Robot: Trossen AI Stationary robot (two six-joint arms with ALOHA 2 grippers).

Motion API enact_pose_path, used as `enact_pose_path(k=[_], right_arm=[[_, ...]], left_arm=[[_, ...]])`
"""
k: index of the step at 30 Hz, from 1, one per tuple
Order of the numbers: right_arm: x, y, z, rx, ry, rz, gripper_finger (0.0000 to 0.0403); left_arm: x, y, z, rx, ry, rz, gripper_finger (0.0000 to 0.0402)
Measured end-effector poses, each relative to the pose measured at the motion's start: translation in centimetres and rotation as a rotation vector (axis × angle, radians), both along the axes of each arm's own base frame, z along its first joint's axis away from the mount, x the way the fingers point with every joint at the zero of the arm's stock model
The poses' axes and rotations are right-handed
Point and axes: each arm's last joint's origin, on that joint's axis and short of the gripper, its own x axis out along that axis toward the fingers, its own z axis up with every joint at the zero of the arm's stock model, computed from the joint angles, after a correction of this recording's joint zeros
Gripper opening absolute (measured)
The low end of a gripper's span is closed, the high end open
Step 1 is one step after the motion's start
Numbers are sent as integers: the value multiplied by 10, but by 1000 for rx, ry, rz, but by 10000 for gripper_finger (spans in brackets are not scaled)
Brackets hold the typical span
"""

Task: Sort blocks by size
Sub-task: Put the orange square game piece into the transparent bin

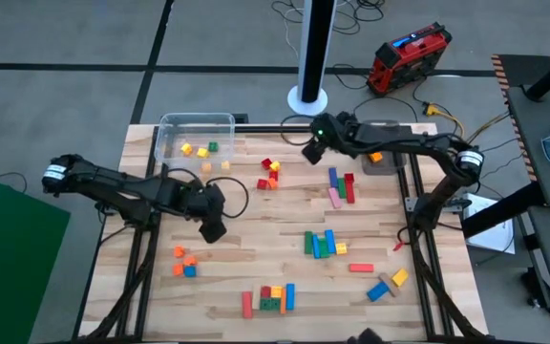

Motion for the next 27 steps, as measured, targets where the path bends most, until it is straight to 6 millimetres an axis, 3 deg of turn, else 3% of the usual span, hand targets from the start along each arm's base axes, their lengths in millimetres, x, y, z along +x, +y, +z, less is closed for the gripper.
enact_pose_path(k=[7, 13, 20, 27], right_arm=[[13, 13, 0, -52, -48, 104, 183], [8, 16, -17, -23, -33, 119, 165], [4, 21, -38, 59, -115, 204, 173], [4, 20, -40, 57, -129, 211, 187]], left_arm=[[-13, -22, -3, -213, 100, 102, 184], [-25, -53, -4, -264, 141, 7, 184], [-50, -69, -6, -324, 220, 584, 184], [-49, -79, -14, -290, 164, 739, 184]])
